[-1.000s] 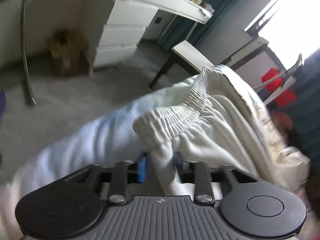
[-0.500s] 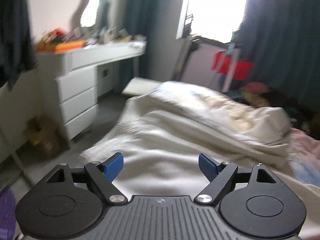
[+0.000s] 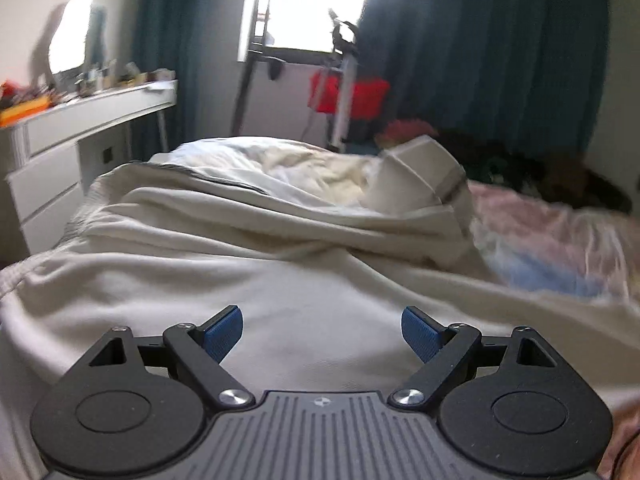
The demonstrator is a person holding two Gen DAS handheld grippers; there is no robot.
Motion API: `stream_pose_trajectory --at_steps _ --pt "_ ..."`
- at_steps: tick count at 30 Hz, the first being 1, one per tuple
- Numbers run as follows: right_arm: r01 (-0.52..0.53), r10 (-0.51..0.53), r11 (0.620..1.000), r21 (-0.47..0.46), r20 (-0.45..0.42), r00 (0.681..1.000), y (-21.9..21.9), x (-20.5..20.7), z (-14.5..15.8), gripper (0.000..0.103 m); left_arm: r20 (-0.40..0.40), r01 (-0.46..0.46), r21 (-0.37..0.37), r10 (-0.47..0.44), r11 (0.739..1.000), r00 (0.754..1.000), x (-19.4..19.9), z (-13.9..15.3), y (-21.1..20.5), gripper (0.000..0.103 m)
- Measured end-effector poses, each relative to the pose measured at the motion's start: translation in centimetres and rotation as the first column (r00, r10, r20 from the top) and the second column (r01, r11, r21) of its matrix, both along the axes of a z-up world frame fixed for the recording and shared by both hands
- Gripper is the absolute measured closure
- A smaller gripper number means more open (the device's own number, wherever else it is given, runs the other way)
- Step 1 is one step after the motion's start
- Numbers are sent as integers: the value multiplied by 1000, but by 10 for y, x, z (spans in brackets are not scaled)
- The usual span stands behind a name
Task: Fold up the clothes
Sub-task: 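Lay the pants down and open both grippers, then grasp the black-striped waistband with the left gripper and lift it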
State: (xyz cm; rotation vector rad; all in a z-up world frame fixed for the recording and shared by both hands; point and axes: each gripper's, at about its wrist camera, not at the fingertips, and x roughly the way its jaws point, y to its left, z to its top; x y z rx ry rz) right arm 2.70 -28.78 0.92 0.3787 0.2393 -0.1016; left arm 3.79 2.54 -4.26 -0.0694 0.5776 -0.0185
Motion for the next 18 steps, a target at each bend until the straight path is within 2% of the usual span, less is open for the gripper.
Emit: stream_pose_trajectory --at_steps 4,7,9,13,15,18 --pt "34 -34 999 24 -18 999 -4 3 -3 18 17 56 79 -58 995 998 32 -10 -29 15" --pt "81 -82 996 -23 -34 996 -4 5 -5 18 36 95 120 -100 988 994 64 -13 -53 15" --pt "108 -110 993 -43 -38 993 -4 8 -8 18 61 106 163 -118 981 991 89 -12 -78 14" --pt "136 -137 990 -19 -50 989 -10 19 -17 18 82 133 221 -154 966 985 145 -18 -133 9" --pt "160 -161 987 -20 -72 984 -14 28 -24 18 115 140 274 -177 951 977 168 -22 -162 9" --pt "194 -192 981 4 -125 973 -24 46 -36 18 221 111 402 -214 909 952 194 -30 -206 3"
